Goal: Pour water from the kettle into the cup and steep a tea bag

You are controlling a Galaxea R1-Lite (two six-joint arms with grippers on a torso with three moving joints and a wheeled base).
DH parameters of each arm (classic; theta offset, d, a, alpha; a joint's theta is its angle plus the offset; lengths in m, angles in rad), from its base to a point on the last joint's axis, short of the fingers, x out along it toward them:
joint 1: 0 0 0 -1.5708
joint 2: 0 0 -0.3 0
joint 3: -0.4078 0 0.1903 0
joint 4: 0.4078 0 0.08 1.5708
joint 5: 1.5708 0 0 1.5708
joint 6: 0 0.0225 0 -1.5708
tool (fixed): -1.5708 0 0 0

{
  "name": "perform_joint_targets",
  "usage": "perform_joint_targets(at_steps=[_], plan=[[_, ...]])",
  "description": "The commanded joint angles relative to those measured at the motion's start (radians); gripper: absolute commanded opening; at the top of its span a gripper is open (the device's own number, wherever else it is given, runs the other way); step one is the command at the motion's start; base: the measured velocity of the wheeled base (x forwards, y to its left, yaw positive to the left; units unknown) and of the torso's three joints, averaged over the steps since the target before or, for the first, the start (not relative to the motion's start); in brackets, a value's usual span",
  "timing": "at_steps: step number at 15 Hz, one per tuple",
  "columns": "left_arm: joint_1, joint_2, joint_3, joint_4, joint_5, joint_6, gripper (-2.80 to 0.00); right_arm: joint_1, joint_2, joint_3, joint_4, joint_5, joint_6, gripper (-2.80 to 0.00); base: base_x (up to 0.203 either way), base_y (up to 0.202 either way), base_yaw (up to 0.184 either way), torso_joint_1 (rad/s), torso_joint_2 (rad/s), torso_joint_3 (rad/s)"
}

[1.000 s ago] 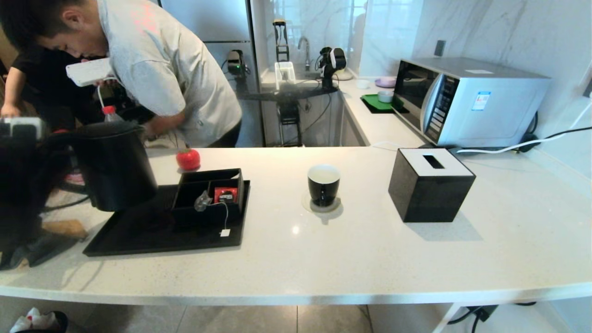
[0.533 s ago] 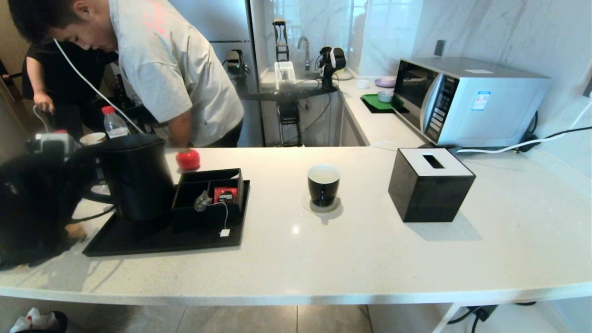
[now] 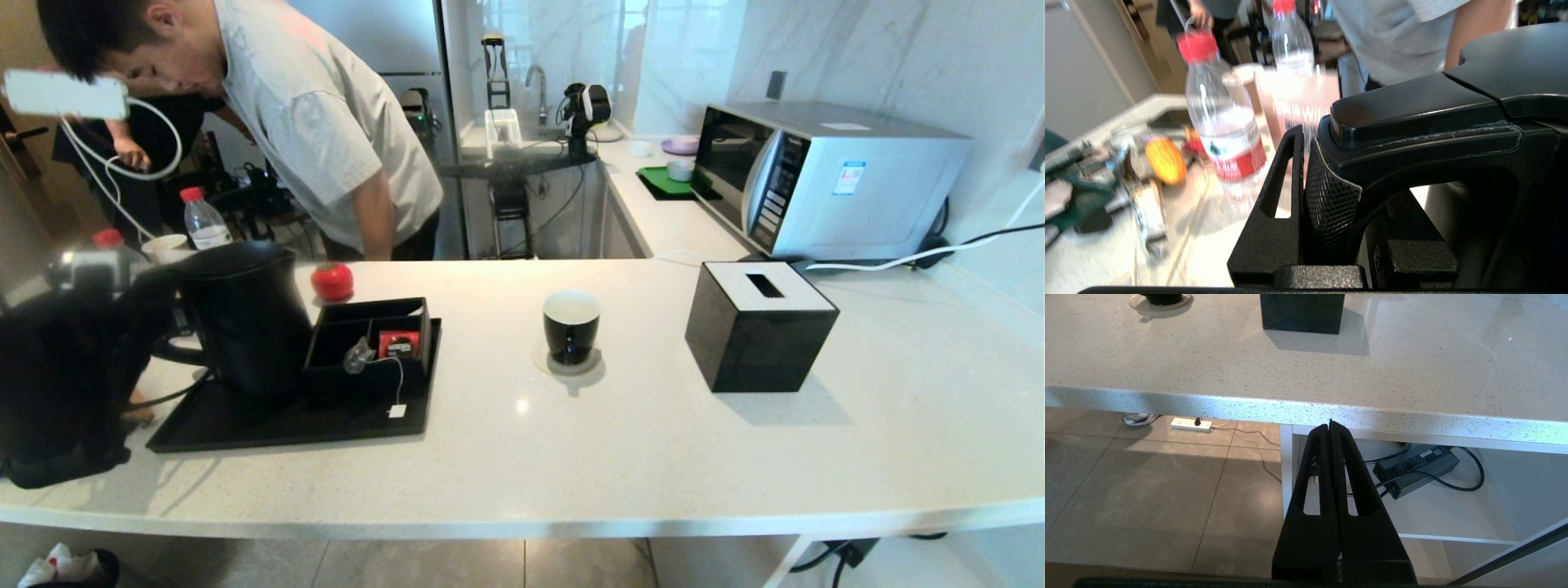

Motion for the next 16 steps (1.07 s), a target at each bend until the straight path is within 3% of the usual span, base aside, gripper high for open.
perform_joint_targets(at_steps=[1,16], plan=[[0.006,0.021,0.007,-0.046,0.0,0.001,-2.8,0.0,0.001,0.0,0.001,0.001,-0.001,-2.8,0.0,0.0,0.0,0.0,0.0,0.0],[0.033,0.065,-0.019,-0.046,0.001,0.0,-2.8,0.0,0.001,0.0,0.001,0.001,-0.001,-2.8,0.0,0.0,0.0,0.0,0.0,0.0]])
